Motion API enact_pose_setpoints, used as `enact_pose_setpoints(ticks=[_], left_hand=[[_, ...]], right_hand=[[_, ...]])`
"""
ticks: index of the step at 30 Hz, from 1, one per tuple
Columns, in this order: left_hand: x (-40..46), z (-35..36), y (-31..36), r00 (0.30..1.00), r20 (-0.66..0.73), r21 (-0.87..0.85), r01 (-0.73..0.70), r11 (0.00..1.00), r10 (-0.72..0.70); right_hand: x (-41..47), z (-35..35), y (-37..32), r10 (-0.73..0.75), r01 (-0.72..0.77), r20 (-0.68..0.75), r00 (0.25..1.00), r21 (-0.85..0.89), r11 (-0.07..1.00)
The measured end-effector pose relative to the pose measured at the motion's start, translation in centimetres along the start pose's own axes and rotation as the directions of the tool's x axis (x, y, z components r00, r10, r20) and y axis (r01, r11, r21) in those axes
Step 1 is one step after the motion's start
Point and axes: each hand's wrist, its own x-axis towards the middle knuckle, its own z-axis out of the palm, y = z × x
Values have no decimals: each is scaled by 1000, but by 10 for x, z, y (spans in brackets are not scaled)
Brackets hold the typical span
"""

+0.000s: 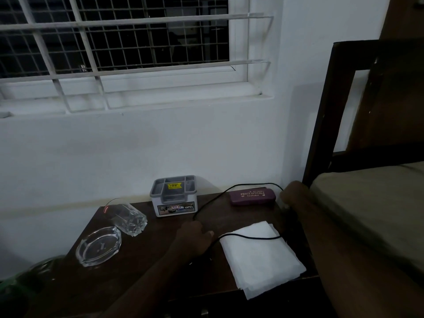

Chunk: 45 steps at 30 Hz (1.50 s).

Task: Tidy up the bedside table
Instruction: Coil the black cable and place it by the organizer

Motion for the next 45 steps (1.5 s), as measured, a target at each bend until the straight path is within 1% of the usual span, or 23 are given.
enact_pose_setpoints(ticks=[2, 4, 6, 8, 11, 14, 16, 18, 19, 21, 22, 24, 26, 28, 32, 36, 38, 40, 41, 42, 43, 44, 45], left_hand=[[0, 1, -1, 998, -57, -17, -36, 999, 35], [0, 2, -4, 992, -91, -33, -86, 996, 82], [-2, 2, -7, 987, -112, -38, -117, 992, 112], [-9, 0, -10, 973, -177, -56, -157, 986, 145], [-22, -19, -12, 918, -337, -109, -260, 960, 210], [-31, -50, -17, 838, -498, -231, -376, 897, 223], [-37, -72, -22, 842, -528, -470, -397, 788, 109], [-43, -87, -28, 887, -451, -766, -330, 551, -95], [-44, -91, -31, 909, -380, -858, -277, 433, -171], [-48, -95, -40, 942, -256, -948, -201, 247, -217], [-50, -95, -44, 953, -221, -967, -186, 175, -209], [-53, -95, -49, 962, -207, -977, -193, 95, -179], [-54, -94, -49, 961, -226, -973, -214, 88, -160], [-56, -96, -51, 953, -260, -963, -242, 122, -159], [-59, -103, -60, 920, -360, -905, -303, 298, -157], [-61, -111, -68, 898, -403, -891, -343, 297, -174], [-62, -113, -67, 916, -378, -901, -331, 281, -135], [-63, -111, -61, 945, -318, -918, -286, 274, -77], [-63, -109, -57, 956, -290, -925, -267, 270, -49], [-64, -106, -51, 963, -269, -929, -254, 270, -21], [-64, -104, -45, 968, -251, -928, -243, 282, 9], [-66, -102, -38, 973, -226, -927, -228, 298, 43], [-68, -101, -32, 979, -190, -931, -205, 302, 80]], right_hand=[[2, -5, -4, -19, 22, -89, 996, 37, 999], [0, -12, -9, 13, 15, -150, 989, 187, 982], [-4, -19, -14, -14, 63, -165, 986, 294, 954], [-10, -24, -18, -42, 114, -195, 980, 377, 919], [-25, -34, -31, -51, 153, -186, 981, 588, 794], [-45, -44, -49, -159, 206, -133, 978, 697, 687], [-63, -45, -62, -246, 260, -120, 962, 682, 683], [-78, -38, -72, -320, 314, -104, 942, 614, 724], [-83, -33, -74, -347, 344, -102, 932, 548, 763], [-91, -21, -80, -376, 377, -91, 922, 426, 823], [-94, -16, -82, -380, 375, -71, 922, 411, 831], [-96, -5, -86, -385, 352, -11, 923, 433, 830], [-96, 6, -88, -394, 342, 44, 918, 415, 843], [-95, 16, -92, -399, 345, 61, 915, 394, 852], [-89, 25, -90, -378, 344, 39, 925, 336, 877], [-88, 28, -91, -344, 322, 27, 939, 290, 901], [-90, 28, -95, -358, 352, 41, 933, 116, 929], [-94, 30, -100, -403, 403, 15, 915, -68, 913], [-98, 32, -103, -446, 440, -41, 894, -105, 892], [-103, 34, -108, -519, 506, -129, 845, -119, 854], [-109, 36, -115, -613, 604, -225, 757, -118, 788], [-116, 38, -123, -702, 712, -302, 646, -93, 696], [-123, 40, -133, -763, 806, -344, 547, -30, 591]])
